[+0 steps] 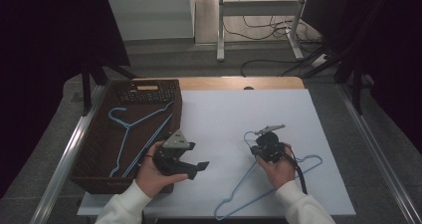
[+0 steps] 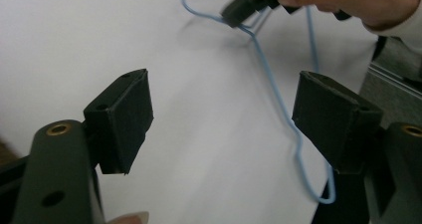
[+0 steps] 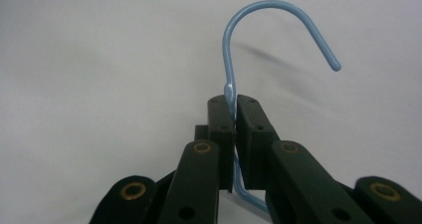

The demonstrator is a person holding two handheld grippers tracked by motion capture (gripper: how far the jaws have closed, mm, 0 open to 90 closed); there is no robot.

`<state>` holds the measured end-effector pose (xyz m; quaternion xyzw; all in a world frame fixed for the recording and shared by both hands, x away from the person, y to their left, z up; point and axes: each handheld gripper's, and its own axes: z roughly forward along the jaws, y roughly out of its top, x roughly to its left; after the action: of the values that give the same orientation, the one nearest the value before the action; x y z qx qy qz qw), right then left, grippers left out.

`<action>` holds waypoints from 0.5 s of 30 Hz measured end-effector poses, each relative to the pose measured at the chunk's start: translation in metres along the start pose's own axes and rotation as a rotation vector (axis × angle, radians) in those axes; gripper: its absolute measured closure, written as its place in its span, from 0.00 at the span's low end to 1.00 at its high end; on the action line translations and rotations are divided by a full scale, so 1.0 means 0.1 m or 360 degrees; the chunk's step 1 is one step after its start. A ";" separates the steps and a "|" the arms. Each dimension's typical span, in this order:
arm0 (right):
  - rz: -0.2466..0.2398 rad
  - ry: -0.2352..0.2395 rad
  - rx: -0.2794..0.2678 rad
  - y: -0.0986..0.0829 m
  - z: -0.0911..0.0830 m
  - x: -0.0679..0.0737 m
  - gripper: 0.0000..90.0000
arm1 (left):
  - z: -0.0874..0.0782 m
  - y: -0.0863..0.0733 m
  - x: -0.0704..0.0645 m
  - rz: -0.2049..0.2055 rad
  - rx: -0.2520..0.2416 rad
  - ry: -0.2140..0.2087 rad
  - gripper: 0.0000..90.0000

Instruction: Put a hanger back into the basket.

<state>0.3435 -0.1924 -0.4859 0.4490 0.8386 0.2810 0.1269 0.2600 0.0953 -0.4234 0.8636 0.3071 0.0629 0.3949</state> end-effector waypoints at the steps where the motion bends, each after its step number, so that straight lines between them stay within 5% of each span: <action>1: -0.0001 -0.0002 -0.0010 0.00 -0.02 0.00 0.95 | 0.05 0.02 -0.03 -0.0005 0.0019 -0.0008 0.26; 7: 0.0001 -0.0012 -0.0061 0.00 -0.09 -0.01 0.95 | 0.50 0.09 -0.22 -0.0013 0.0216 -0.0098 0.27; 15: 0.0000 -0.0020 -0.0097 -0.01 -0.13 -0.02 0.95 | 0.96 0.11 -0.30 -0.0063 0.0307 -0.0182 0.32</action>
<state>0.3383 -0.1990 -0.4757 0.4468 0.8288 0.3037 0.1458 0.2751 0.0105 -0.4772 0.8936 0.3056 -0.0242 0.3279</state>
